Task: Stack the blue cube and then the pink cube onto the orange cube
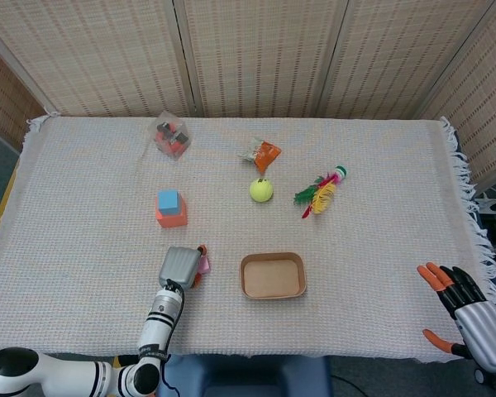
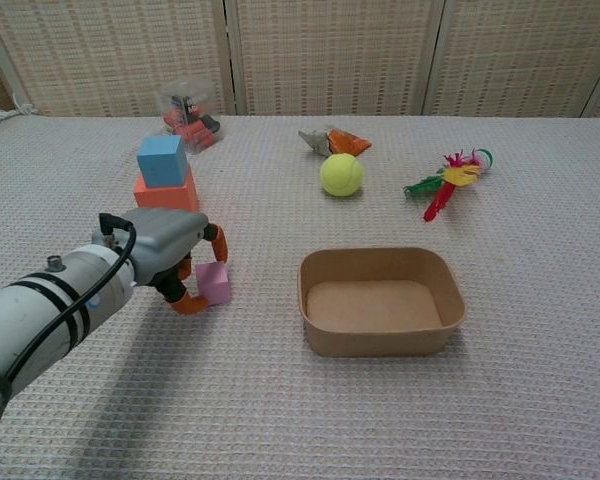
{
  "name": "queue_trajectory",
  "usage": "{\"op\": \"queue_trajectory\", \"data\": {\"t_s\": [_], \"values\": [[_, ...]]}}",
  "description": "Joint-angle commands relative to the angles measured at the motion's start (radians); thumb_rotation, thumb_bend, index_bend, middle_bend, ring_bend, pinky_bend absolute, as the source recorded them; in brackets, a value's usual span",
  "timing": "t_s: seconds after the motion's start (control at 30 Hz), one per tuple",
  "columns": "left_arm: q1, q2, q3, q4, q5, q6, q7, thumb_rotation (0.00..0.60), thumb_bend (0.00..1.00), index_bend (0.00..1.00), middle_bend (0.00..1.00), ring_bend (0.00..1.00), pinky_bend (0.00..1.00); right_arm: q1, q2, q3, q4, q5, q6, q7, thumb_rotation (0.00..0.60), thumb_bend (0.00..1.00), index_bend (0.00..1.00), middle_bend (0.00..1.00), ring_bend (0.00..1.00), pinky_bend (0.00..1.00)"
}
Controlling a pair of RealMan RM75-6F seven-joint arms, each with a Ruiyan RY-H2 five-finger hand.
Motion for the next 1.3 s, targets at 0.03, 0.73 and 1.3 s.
{"op": "queue_trajectory", "data": {"t_s": [0.03,0.73,1.3], "values": [[0.003,-0.005,0.012,0.017,0.029,0.014,-0.002,0.600,0.29,0.38,1.00,1.00,1.00,0.001,0.000,0.000,-0.002,0.000,-0.003,-0.004,0.600,0.10,0.00,0.00,0.00,0.00],[0.052,0.200,0.025,-0.227,0.172,0.073,-0.013,0.600,0.30,0.53,1.00,1.00,1.00,0.003,-0.006,0.007,-0.010,0.017,-0.015,-0.020,0.600,0.10,0.00,0.00,0.00,0.00],[-0.033,0.365,-0.173,-0.253,0.034,0.008,-0.042,0.600,0.31,0.54,1.00,1.00,1.00,0.012,-0.015,0.022,-0.021,0.054,-0.043,-0.042,0.600,0.10,0.00,0.00,0.00,0.00]]}}
